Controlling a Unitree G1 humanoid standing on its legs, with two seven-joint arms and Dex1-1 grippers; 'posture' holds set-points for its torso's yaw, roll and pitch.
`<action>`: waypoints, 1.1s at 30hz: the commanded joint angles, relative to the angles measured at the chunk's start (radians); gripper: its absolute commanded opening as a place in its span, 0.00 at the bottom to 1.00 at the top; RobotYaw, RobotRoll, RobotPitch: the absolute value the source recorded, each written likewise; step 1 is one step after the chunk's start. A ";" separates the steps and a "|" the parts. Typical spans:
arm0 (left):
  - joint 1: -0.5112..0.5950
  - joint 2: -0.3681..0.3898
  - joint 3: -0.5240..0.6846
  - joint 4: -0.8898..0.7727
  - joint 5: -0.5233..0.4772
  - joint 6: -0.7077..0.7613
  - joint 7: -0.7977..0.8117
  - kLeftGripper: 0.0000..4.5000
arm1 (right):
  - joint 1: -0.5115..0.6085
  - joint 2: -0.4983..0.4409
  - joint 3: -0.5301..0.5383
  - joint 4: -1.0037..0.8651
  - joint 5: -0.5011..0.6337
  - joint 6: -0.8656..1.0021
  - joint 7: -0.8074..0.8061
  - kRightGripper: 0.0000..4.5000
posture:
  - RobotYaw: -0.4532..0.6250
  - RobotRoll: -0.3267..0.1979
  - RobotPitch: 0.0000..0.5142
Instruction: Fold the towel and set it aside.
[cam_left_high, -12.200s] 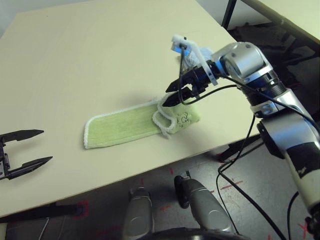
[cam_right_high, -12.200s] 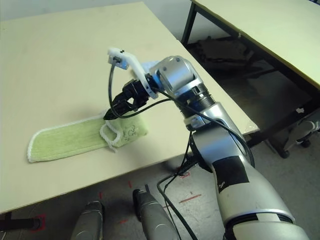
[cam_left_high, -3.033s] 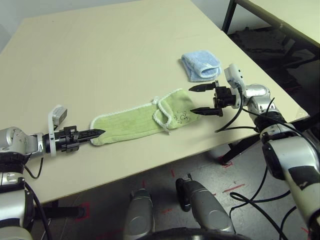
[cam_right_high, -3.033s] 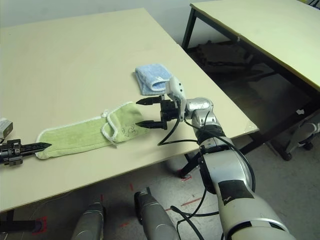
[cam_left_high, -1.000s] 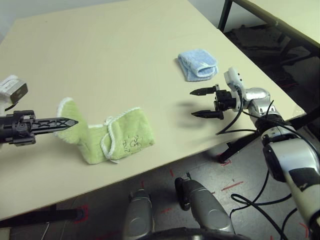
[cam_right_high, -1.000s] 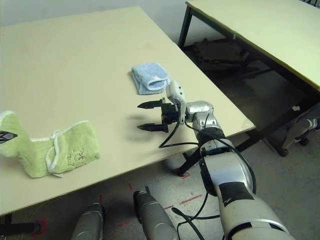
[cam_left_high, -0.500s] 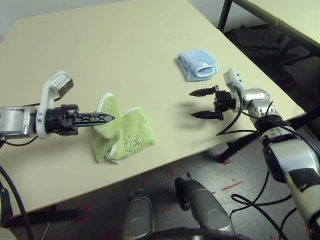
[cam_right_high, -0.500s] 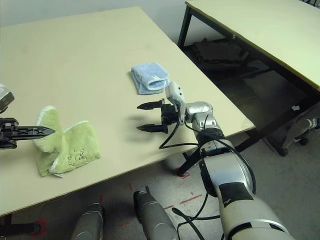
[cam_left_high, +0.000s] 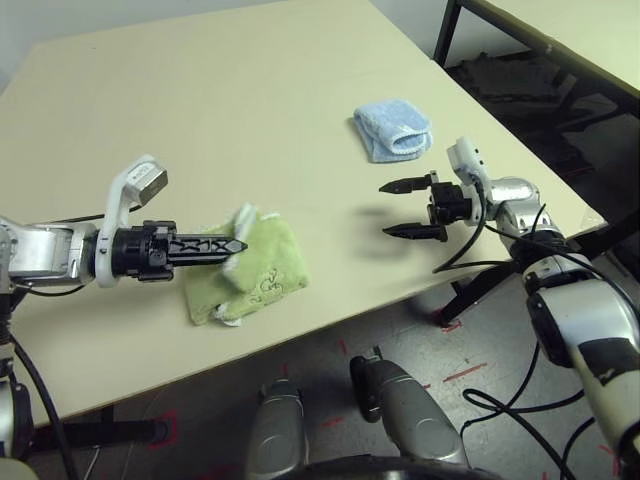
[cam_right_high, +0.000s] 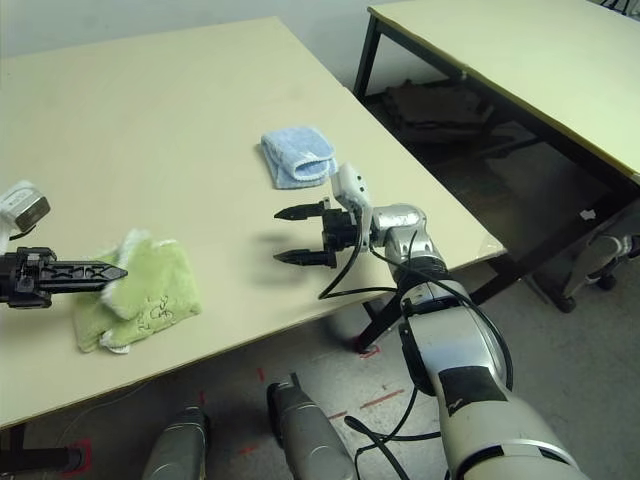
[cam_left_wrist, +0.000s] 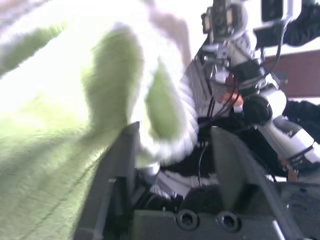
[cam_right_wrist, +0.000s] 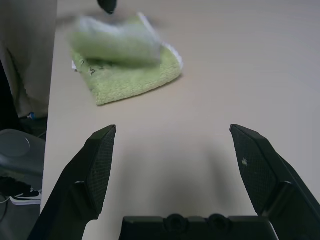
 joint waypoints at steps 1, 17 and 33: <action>-0.014 -0.016 0.050 0.012 0.004 0.011 0.040 0.95 | 0.015 -0.001 0.014 -0.017 0.007 0.003 0.005 1.00 | 0.32 0.62 0.34; 0.305 0.016 0.219 -0.316 0.158 -0.209 -0.138 1.00 | 0.003 0.002 -0.004 -0.010 0.014 0.033 0.005 1.00 | 0.33 0.62 0.34; 0.613 -0.283 0.332 -0.554 0.513 -0.732 -0.070 0.20 | 0.074 0.057 -0.091 -0.205 0.074 0.265 0.005 0.27 | 0.34 0.62 0.35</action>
